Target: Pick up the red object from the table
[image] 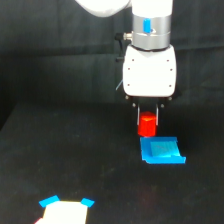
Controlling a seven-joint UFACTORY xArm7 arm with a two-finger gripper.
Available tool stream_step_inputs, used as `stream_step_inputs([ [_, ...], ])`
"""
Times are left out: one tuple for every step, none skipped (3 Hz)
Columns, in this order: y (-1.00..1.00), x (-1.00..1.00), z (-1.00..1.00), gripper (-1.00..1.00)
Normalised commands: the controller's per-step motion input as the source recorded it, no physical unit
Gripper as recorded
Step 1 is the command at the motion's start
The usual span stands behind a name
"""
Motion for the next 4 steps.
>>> stream_step_inputs([
  [-0.17,-0.43,1.00,-1.00],
  [0.25,0.09,1.00,-0.57],
  [0.02,-0.35,-0.37,-1.00],
  [0.18,-0.35,0.05,-0.66],
])
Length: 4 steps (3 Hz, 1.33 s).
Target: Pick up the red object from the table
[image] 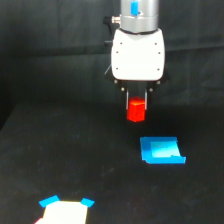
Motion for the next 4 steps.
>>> stream_step_inputs([
  [-0.22,-0.31,0.31,-1.00],
  [0.03,-0.19,-0.30,-0.84],
  [-0.21,-0.27,0.32,-0.62],
  [-0.40,-0.24,0.40,-1.00],
])
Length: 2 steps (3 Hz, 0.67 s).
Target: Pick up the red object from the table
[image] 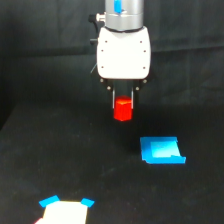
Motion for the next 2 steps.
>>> stream_step_inputs([
  [-0.31,0.25,1.00,-1.00],
  [-0.16,-0.41,1.00,-0.78],
])
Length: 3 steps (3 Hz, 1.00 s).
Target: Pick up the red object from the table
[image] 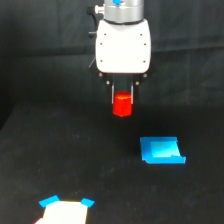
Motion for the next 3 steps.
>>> stream_step_inputs([
  [-0.30,0.06,-0.14,-1.00],
  [-0.49,0.07,0.22,-1.00],
  [-0.78,-0.16,0.10,-1.00],
])
